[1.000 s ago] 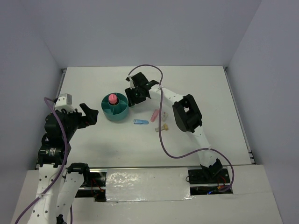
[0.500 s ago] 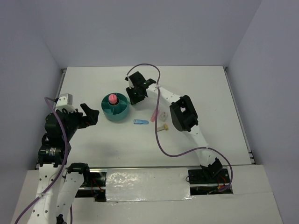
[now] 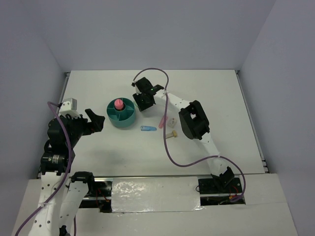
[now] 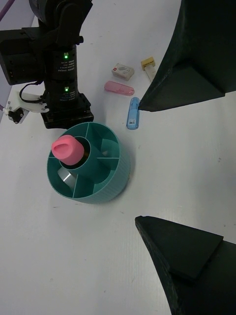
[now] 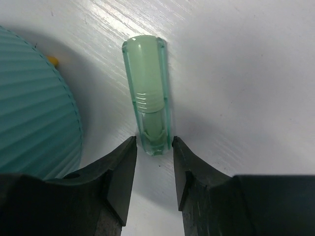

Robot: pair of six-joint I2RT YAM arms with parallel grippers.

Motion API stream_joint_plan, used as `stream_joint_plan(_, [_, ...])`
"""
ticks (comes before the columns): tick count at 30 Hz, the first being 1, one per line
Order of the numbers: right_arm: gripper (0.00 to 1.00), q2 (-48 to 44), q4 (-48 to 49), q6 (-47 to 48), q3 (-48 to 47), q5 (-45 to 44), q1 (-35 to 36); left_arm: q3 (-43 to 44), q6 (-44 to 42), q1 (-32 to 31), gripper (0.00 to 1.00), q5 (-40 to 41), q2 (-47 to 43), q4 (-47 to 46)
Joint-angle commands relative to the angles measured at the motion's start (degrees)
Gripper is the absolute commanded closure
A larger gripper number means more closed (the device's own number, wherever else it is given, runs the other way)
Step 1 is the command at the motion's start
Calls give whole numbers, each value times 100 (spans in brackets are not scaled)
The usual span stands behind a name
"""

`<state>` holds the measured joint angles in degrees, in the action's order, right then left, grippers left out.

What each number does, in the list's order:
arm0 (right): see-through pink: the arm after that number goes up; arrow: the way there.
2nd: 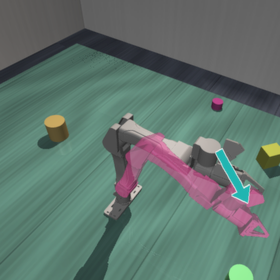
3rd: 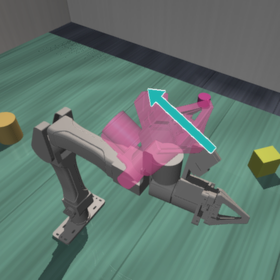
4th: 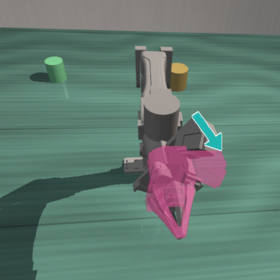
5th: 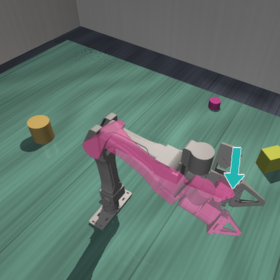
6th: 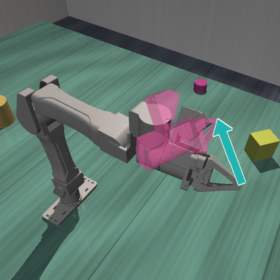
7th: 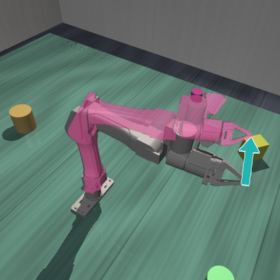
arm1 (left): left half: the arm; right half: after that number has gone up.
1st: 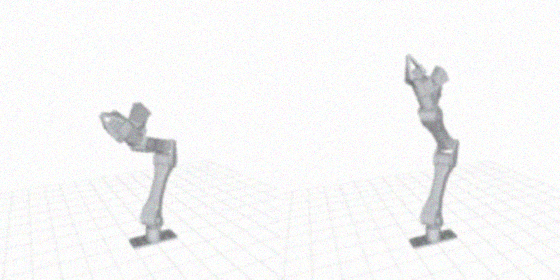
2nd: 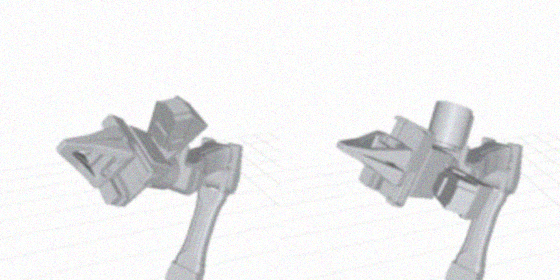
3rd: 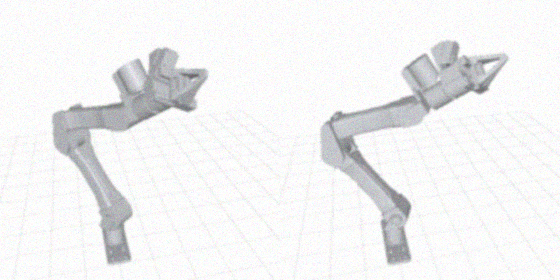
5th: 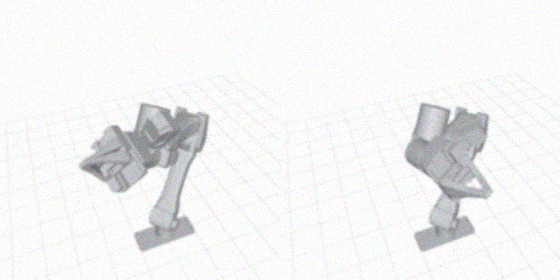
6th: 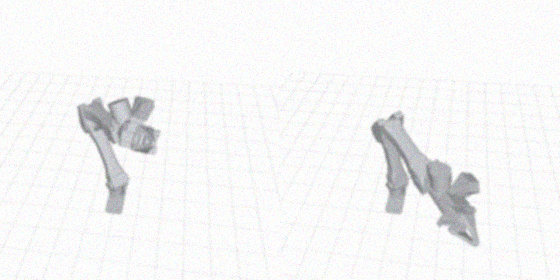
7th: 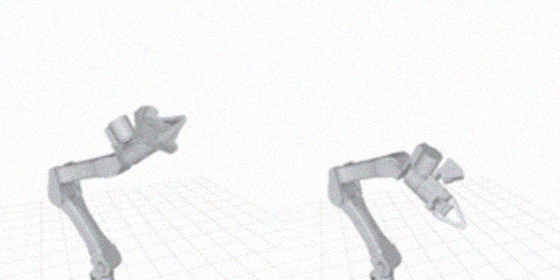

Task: Sort the stationery into containers
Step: Pick up the stationery from the center of the board.

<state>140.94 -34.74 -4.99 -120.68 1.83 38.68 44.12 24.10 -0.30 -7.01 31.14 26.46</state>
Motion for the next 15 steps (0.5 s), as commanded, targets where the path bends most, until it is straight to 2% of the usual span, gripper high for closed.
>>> stream_joint_plan(1, [56, -67, -525, 78, 256, -376, 8, -9, -81, 3, 1, -91, 24, -264])
stream_joint_plan(3, [56, -32, -586, 78, 169, -376, 8, -9, -72, 3, 1, -91, 24, -264])
stream_joint_plan(4, [60, -15, -604, 78, 133, -367, 17, -9, -72, 3, 1, -82, 15, -264])
stream_joint_plan(6, [63, 29, -621, 78, 89, -367, 8, -9, -72, -6, 1, -64, 15, -255])
stream_joint_plan(7, [69, 38, -604, 78, 54, -341, 0, -9, -72, -6, 1, -64, 15, -255])
stream_joint_plan(10, [79, 4, -429, 104, 141, -209, -9, 0, -72, -6, 1, -73, 33, -255])
stream_joint_plan(15, [87, -453, 168, -89, 982, -138, -53, -17, -72, -6, 1, -160, 42, -290])
